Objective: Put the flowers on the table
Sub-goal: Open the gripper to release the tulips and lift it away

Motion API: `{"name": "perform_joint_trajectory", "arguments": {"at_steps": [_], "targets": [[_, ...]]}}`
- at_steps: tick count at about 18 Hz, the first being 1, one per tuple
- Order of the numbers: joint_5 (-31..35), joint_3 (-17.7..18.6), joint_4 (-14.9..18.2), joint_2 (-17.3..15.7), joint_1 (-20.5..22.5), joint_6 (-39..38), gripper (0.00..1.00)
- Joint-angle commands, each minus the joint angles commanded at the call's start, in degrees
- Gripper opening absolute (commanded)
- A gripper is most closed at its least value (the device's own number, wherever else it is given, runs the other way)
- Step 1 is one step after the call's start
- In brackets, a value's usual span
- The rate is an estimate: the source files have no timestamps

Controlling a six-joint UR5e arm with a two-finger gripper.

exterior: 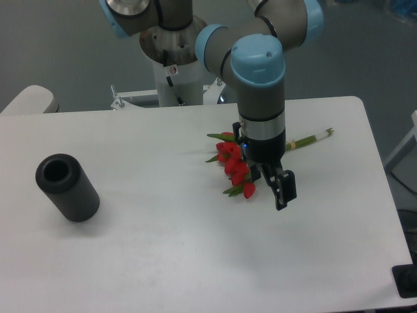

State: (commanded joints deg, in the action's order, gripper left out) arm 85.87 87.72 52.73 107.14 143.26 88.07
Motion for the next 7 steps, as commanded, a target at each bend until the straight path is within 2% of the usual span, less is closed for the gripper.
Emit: {"name": "perform_joint_trajectory", "arguments": {"at_steps": [7], "targets": [[-0.1,-0.5,0.2,0.1,0.2,-0.1,1.0]]}}
